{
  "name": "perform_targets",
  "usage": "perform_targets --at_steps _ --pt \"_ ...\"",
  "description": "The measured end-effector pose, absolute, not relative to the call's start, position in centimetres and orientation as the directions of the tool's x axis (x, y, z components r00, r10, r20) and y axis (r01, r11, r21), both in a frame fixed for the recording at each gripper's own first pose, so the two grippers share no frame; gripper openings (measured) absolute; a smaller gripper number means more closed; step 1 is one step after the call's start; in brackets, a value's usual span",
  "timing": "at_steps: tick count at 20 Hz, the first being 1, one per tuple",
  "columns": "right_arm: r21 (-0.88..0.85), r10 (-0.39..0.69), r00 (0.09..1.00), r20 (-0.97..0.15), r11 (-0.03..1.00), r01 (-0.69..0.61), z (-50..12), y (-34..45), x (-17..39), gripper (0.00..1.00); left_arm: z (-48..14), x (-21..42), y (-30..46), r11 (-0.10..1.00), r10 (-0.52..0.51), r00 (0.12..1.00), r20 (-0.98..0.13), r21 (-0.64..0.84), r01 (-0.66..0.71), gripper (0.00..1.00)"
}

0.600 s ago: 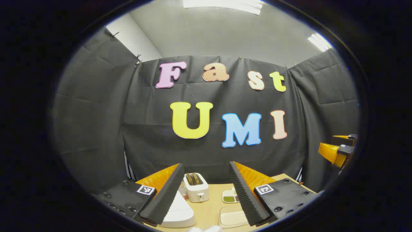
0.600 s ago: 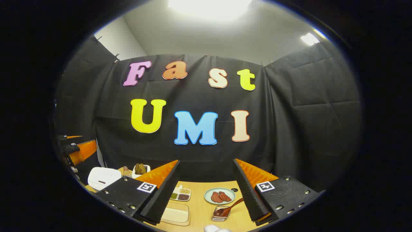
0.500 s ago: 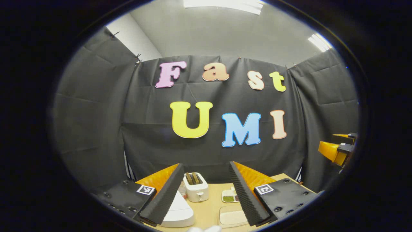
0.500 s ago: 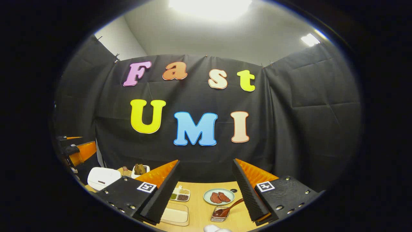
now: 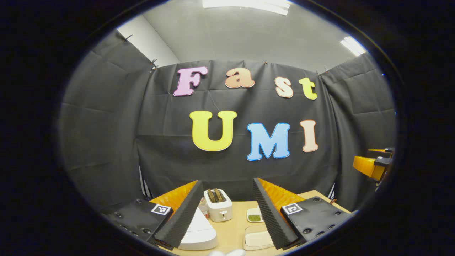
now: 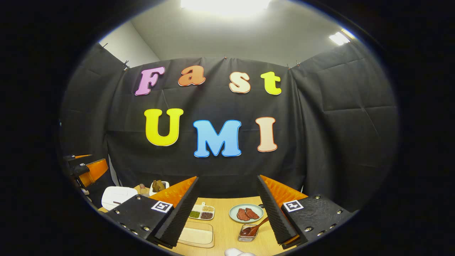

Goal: Close the left gripper, press the button to open the rice cooker; take a wooden spoon from the chopstick holder with the right hand, scoop a spoonful of rice and pour it into the rice cooker, then put the wooden spoon back into the chopstick holder.

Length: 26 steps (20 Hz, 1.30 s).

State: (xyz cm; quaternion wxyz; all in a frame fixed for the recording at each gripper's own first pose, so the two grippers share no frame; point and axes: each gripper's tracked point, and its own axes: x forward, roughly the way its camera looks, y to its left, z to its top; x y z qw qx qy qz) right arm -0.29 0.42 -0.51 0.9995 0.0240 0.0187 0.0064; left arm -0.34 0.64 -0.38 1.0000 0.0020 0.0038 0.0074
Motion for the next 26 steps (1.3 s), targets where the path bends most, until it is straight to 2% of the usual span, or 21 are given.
perform_targets --at_steps 7,12,14,17,19,20,22,26 --pt "0.031 0.014 0.999 -0.049 0.999 -0.012 -0.7 0.8 -0.6 0.97 0.0 -0.5 1.1 1.000 0.023 1.000 0.006 0.005 -0.023 0.99" --pt "0.035 0.016 0.998 -0.062 0.999 -0.014 -1.1 1.2 -0.7 0.97 -0.7 0.0 1.7 1.000 0.019 1.000 -0.004 -0.001 -0.019 0.95" --pt "0.033 0.014 0.998 -0.067 0.999 -0.012 -1.3 1.3 -0.6 0.97 -1.1 0.3 1.6 1.000 0.003 1.000 -0.013 0.015 -0.002 0.70" --pt "0.032 0.019 0.997 -0.080 0.999 -0.017 -1.6 1.6 -0.5 0.97 -2.0 1.1 2.6 0.998 0.030 0.999 -0.019 0.059 -0.029 0.33" --pt "0.025 0.022 0.995 -0.094 0.999 -0.020 -1.9 1.7 -0.5 0.97 -3.7 2.1 2.8 1.000 0.012 0.998 -0.068 0.012 -0.011 0.09" --pt "0.017 0.020 0.994 -0.104 1.000 -0.018 -2.2 1.6 -0.5 0.97 -4.8 2.6 3.4 1.000 0.019 0.996 -0.092 -0.012 -0.021 0.08" --pt "0.002 0.013 0.993 -0.121 1.000 -0.013 -2.4 1.3 -0.4 0.97 -6.6 4.4 6.4 0.995 0.096 0.988 -0.121 -0.020 -0.099 0.08" --pt "-0.024 -0.004 0.987 -0.159 1.000 0.000 -2.8 0.6 -0.2 0.97 -13.7 7.1 11.4 0.970 0.232 0.941 -0.248 -0.013 -0.243 0.07"
